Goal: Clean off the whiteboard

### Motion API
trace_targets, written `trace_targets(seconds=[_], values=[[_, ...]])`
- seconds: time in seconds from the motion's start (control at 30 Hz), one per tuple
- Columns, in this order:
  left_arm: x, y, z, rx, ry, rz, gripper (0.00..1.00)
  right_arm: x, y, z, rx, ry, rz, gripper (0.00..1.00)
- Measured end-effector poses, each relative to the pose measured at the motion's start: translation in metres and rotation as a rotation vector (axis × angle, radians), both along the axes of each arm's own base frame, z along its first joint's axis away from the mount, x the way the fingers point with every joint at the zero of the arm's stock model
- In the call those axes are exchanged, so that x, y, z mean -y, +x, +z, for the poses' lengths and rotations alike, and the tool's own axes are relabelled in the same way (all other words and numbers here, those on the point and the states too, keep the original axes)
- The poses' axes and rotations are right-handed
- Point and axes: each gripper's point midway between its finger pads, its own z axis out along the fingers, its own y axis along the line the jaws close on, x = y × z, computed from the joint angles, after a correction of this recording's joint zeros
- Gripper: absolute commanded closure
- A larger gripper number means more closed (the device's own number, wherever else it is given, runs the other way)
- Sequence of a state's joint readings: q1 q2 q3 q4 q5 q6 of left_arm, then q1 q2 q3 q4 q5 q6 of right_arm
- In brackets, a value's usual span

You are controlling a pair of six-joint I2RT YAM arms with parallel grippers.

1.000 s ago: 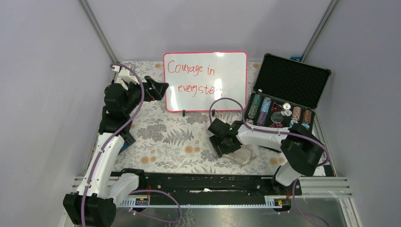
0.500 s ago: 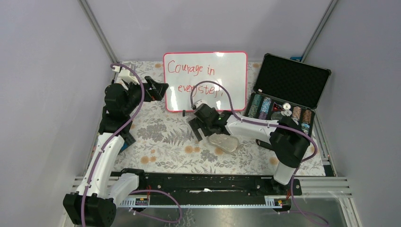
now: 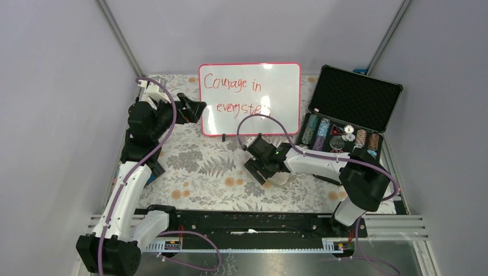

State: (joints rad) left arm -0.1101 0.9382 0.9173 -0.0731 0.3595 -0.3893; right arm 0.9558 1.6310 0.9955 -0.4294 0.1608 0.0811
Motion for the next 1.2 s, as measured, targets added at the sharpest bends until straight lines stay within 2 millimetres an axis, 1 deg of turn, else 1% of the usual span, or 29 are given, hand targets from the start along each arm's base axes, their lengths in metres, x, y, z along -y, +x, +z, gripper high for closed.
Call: trace_targets(seconds=[0.07, 0.2, 0.33, 0.4, 0.53, 0.57, 0.63, 0.77, 0.87, 0.93, 1.0, 1.1, 1.2], values=[[0.0, 0.0, 0.0, 0.0, 0.0, -0.002, 0.01, -0.002, -0.002, -0.002, -0.007, 0.009, 0.011, 0.22], [0.0, 0.0, 0.0, 0.0, 0.0, -0.002, 0.01, -0.008, 0.001, -0.006, 0.008, 0.028, 0.015, 0.22], [0.0, 0.001, -0.002, -0.007, 0.001, -0.002, 0.01, -0.018, 0.005, -0.009, 0.039, 0.043, 0.025, 0.27], [0.001, 0.005, -0.008, -0.024, 0.003, -0.002, 0.01, -0.022, 0.006, -0.009, 0.063, 0.039, 0.03, 0.3], [0.002, 0.015, -0.029, -0.089, 0.009, -0.003, 0.01, -0.025, 0.009, -0.011, 0.115, 0.025, 0.03, 0.37], [0.002, 0.017, -0.034, -0.107, 0.011, -0.004, 0.01, -0.025, 0.01, -0.013, 0.122, 0.023, 0.027, 0.41], [0.003, 0.019, -0.041, -0.132, 0.014, -0.004, 0.01, -0.022, 0.012, -0.018, 0.135, 0.014, 0.016, 0.51], [0.003, 0.02, -0.049, -0.158, 0.016, -0.004, 0.01, -0.022, 0.016, -0.02, 0.162, 0.026, -0.014, 0.75], [0.003, 0.024, -0.051, -0.173, -0.007, -0.001, 0.01, -0.025, 0.021, -0.019, 0.185, 0.044, -0.044, 0.81], [0.001, 0.029, -0.054, -0.194, -0.042, 0.011, 0.01, -0.025, 0.023, -0.017, 0.198, 0.054, -0.061, 0.85], [-0.004, 0.039, -0.059, -0.236, -0.116, 0.024, 0.01, -0.023, 0.024, -0.013, 0.214, 0.067, -0.074, 0.9], [-0.024, 0.061, -0.067, -0.294, -0.259, 0.067, 0.01, -0.023, 0.028, 0.001, 0.246, 0.094, -0.094, 1.0], [-0.048, 0.085, -0.077, -0.333, -0.366, 0.129, 0.01, -0.024, 0.038, 0.016, 0.277, 0.139, -0.129, 1.0]])
